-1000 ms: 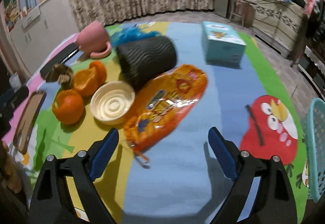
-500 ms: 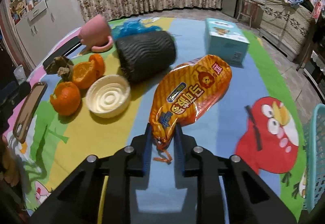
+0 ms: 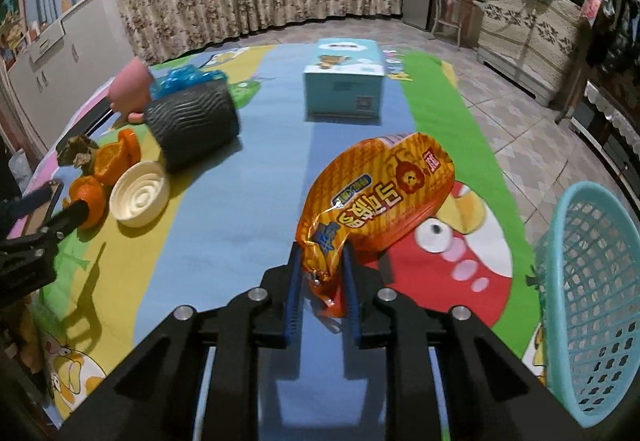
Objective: Collect trash
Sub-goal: 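Grasp the orange snack packet with the right gripper while the left gripper grasps an orange peel, then carry the orange peel and snack packet in both grippers over the basket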
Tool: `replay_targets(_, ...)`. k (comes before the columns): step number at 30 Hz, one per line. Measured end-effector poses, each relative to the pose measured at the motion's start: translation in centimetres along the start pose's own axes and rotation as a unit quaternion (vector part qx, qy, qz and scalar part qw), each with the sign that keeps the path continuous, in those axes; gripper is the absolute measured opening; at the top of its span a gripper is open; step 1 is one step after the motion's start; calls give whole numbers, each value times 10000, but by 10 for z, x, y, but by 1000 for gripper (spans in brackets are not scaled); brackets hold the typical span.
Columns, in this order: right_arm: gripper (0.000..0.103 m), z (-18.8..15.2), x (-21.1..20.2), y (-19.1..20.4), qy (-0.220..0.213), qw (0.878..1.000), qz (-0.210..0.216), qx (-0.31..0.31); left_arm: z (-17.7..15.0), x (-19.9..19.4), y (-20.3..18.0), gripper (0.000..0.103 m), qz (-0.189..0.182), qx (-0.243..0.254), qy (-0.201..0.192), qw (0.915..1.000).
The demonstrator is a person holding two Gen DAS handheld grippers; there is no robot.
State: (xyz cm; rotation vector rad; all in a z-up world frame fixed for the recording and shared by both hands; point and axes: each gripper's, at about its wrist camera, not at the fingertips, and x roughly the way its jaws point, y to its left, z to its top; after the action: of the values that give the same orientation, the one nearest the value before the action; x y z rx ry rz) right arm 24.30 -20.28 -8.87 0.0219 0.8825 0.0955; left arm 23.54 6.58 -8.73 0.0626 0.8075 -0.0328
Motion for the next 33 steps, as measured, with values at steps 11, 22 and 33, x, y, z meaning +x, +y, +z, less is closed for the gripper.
replay_targets(11,19,2,-11,-25,-168,9995,120,240,2,16,-5,41,-183,-7,395,9991)
replay_targets(22,18,-3,-41,-52,-501,9977,301,335,-1,-32,-18,35,77,-22,-261,9996)
replay_targets(33,18,-2,-88,-106,-1102,9899,117,885,38,-76,-76,35,-293,325,-853,9954)
